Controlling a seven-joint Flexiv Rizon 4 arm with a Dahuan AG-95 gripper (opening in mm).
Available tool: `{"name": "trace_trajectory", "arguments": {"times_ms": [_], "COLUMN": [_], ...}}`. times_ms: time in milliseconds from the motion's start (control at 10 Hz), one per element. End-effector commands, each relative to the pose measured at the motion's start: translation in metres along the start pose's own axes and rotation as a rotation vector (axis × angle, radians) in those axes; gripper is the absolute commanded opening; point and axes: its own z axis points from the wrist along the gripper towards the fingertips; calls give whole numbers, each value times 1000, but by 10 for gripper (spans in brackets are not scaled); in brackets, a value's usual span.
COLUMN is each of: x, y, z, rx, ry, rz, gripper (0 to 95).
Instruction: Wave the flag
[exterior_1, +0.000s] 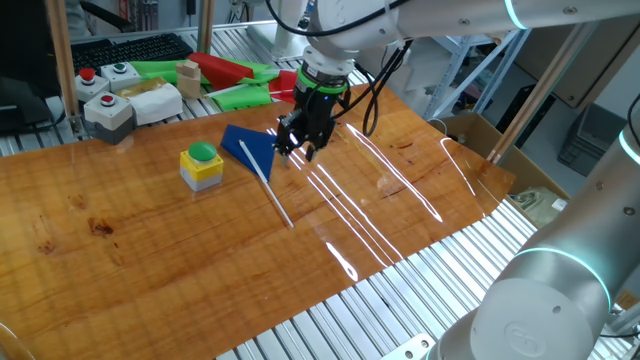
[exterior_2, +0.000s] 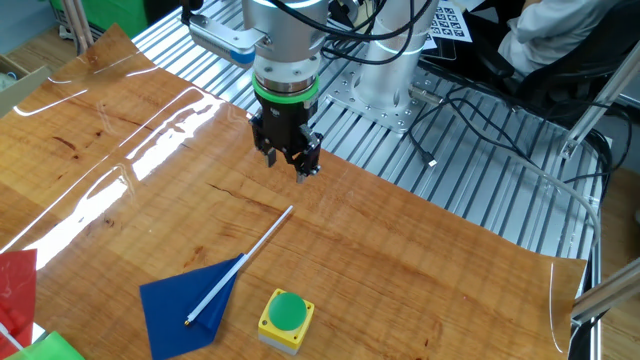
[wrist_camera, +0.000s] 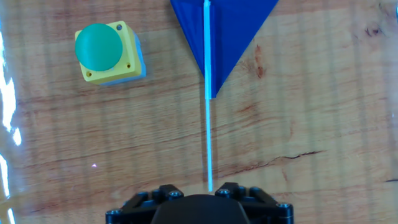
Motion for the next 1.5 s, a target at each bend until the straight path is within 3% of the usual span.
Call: {"name": "trace_trajectory", "arguments": {"times_ms": [100,600,1000,1100,1300,1400,1500], "x": [-1,0,-6,-8,-11,-12,-13], "y": [0,3,8,9,11,10,9], "z": [1,9,30,37,51,56,63], "rx": [-1,-3,6,9,18,20,20], "ry": [-1,-2,-3,-4,-9,-11,-13], "rz": [-2,7,7,11,24,27,27], "gripper": [0,0,0,190,190,380,380]}}
